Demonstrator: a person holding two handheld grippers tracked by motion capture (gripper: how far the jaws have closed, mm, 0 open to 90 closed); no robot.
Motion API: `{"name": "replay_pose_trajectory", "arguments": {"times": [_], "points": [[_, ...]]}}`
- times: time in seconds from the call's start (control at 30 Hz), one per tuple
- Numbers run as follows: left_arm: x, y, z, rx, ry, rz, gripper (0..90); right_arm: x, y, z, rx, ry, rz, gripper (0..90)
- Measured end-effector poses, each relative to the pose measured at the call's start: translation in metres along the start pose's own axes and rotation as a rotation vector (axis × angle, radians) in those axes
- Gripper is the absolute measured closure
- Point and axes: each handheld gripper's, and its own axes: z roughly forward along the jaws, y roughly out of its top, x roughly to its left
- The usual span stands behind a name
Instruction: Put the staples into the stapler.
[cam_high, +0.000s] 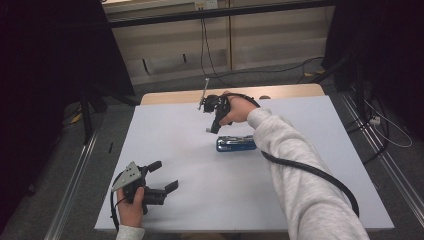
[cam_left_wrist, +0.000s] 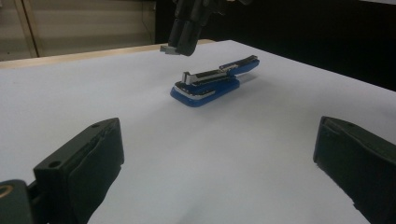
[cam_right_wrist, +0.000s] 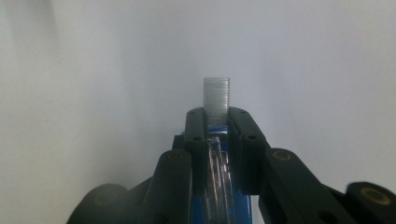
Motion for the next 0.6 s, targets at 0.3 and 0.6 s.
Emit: {"name": "replay_pose_trajectory", "arguments": {"times": [0.3, 0.6], "points": [[-0.0005, 0.0001, 0.0004, 0.002, -0.001, 0.000, 1.8, -0.0002, -0.0034, -0.0030, -0.002, -0.005, 0.007, 78.5], [-0.0005, 0.0003, 0.0004, 0.001, -0.002, 0.001, 1.8, -0.0013, -0.0059, -0.0046, -0.004, -0.004, 0.005, 78.5]]}}
